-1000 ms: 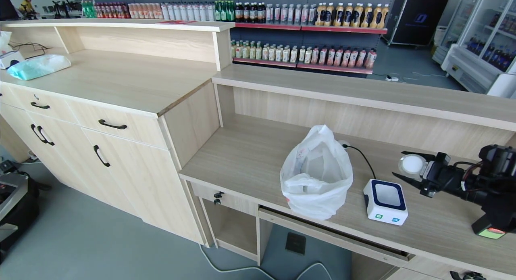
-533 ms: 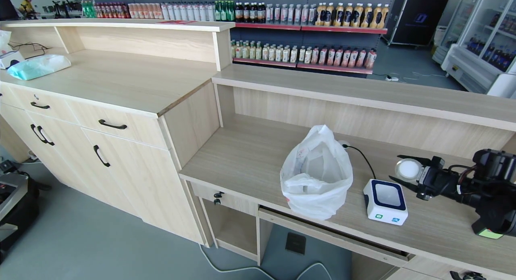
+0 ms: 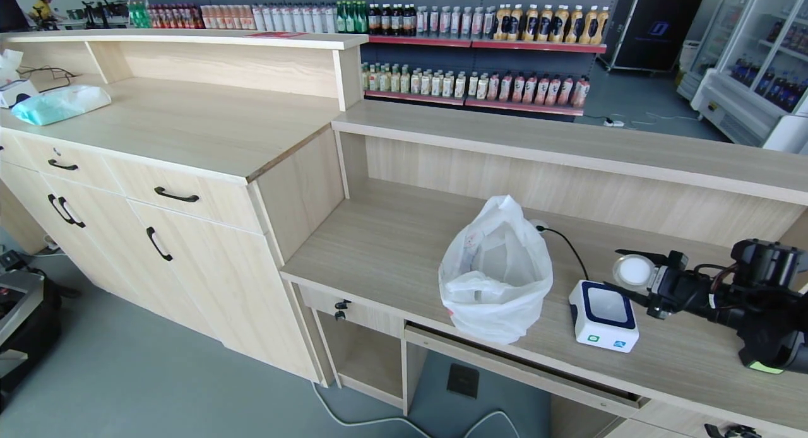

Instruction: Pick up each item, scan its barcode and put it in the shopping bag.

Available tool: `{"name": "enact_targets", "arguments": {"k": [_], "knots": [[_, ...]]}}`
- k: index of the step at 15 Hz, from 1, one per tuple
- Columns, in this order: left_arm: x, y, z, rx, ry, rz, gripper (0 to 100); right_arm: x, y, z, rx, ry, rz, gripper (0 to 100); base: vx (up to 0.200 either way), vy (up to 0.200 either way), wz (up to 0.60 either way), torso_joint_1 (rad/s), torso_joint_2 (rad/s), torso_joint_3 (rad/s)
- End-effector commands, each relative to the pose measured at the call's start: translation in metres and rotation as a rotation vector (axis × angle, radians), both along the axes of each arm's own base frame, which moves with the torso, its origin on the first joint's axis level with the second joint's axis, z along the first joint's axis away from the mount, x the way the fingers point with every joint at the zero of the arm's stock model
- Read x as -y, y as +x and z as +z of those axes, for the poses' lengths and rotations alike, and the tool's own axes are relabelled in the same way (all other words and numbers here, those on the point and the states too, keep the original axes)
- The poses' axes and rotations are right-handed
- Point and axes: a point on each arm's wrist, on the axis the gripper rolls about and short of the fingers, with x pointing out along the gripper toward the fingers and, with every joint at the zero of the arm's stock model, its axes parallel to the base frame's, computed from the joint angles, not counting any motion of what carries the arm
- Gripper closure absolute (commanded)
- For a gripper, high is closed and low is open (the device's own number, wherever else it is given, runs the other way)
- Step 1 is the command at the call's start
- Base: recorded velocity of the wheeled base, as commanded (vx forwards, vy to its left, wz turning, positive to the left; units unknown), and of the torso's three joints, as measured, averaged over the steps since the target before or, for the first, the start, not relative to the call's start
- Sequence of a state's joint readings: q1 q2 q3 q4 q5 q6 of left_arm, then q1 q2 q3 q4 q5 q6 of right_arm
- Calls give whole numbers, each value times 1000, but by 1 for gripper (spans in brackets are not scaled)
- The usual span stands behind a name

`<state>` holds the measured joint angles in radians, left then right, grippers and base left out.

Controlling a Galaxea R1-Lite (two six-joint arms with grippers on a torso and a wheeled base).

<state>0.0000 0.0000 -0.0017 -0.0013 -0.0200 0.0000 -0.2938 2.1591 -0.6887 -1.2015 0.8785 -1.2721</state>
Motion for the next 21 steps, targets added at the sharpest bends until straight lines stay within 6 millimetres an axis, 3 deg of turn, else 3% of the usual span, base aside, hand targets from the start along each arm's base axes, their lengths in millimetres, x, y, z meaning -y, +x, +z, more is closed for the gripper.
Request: {"name": "enact_targets", "arguments": {"k": [1, 16, 21], "knots": [[0, 0, 0, 0, 0, 0, 0, -2, 3, -1, 2, 1, 9, 100, 0, 0, 0, 0, 0, 0], [0, 0, 0, 0, 0, 0, 0, -12, 34, -12, 9, 36, 74, 100, 0, 0, 0, 0, 0, 0], [0, 0, 0, 0, 0, 0, 0, -11, 36, -14, 7, 37, 74, 100, 0, 0, 0, 0, 0, 0]]}}
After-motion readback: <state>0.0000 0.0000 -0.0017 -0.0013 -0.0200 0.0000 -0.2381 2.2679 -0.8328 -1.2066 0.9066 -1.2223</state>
